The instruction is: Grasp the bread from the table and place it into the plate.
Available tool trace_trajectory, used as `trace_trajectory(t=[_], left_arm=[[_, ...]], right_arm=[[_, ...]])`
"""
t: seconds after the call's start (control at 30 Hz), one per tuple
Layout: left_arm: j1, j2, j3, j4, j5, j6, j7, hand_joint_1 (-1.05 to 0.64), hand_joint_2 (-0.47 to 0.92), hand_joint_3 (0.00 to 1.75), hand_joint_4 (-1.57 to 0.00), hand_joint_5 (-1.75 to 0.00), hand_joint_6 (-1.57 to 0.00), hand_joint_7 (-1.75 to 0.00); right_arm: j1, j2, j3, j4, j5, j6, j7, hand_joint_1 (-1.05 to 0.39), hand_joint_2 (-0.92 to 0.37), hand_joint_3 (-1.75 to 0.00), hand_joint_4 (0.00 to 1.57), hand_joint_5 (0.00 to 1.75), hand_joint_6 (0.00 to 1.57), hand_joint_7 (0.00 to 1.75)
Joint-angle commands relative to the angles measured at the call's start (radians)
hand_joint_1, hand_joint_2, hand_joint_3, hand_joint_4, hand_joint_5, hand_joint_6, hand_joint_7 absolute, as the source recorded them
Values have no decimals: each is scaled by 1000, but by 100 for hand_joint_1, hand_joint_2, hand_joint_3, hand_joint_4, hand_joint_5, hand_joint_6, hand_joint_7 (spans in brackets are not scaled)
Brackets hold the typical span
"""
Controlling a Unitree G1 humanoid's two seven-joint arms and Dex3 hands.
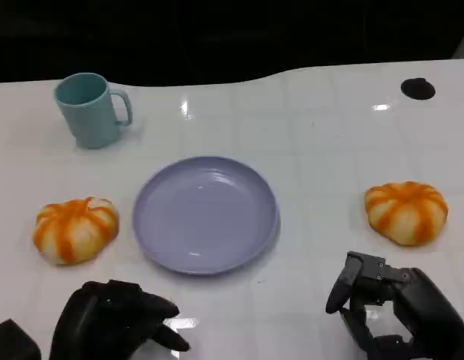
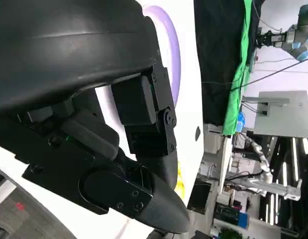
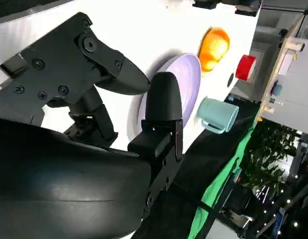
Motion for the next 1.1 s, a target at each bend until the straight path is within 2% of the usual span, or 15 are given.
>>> trace_trajectory(t=[0.03,0.13,0.17,0.27,0.37,0.53,0.63,0.7,0.77,0.9,1.1], left_arm=[[-12,18,8,9,3,-12,2,-105,77,0,-157,-36,-157,-15],[-14,20,8,9,-1,-9,-2,-105,77,0,-157,-36,-157,-14],[-14,20,9,9,-2,-7,-4,-105,77,0,-157,-36,-157,-14],[-16,20,11,12,-6,-4,-5,-105,77,0,-157,-36,-157,-14],[-18,20,11,12,-3,-1,-1,-105,77,0,-157,-36,-157,-15],[-27,23,12,24,-2,-6,-5,-105,77,0,-157,-36,-157,-14],[-33,23,13,34,-1,-12,-7,-105,77,0,-157,-36,-157,-14],[-36,24,13,40,3,-20,-6,-105,77,0,-157,-36,-157,-14],[-39,24,13,47,4,-25,-8,-105,77,0,-157,-36,-157,-14],[-40,25,10,48,6,-26,-5,-105,78,0,-157,-35,-157,-14],[-36,23,7,39,1,-20,-6,-105,77,0,-157,-35,-157,-14]], right_arm=[[-3,-7,-13,-2,26,7,8,-18,-58,-106,75,168,71,141],[-4,-3,-18,-9,34,12,2,-19,-61,-101,74,161,71,135],[-5,-2,-20,-13,37,13,-1,-19,-63,-94,71,160,69,131],[-17,5,-32,-4,47,-15,-10,-16,-69,-75,64,157,66,123],[-33,0,-43,5,8,-58,-43,-14,-70,-66,56,148,61,112],[-72,-32,-71,26,-174,-133,-172,-20,-62,-68,50,125,60,81],[-88,-62,-83,14,-317,-151,-272,-34,-63,-65,45,106,60,56],[-97,-85,-88,-1,-397,-159,-327,-37,-70,-51,38,94,60,37],[-104,-110,-93,-19,-478,-159,-385,-37,-83,-26,37,76,63,18],[-112,-148,-93,-55,-577,-124,-454,-37,-89,-9,35,59,64,7],[-109,-203,-91,-149,-723,11,-495,-46,-89,-5,25,53,56,1]])
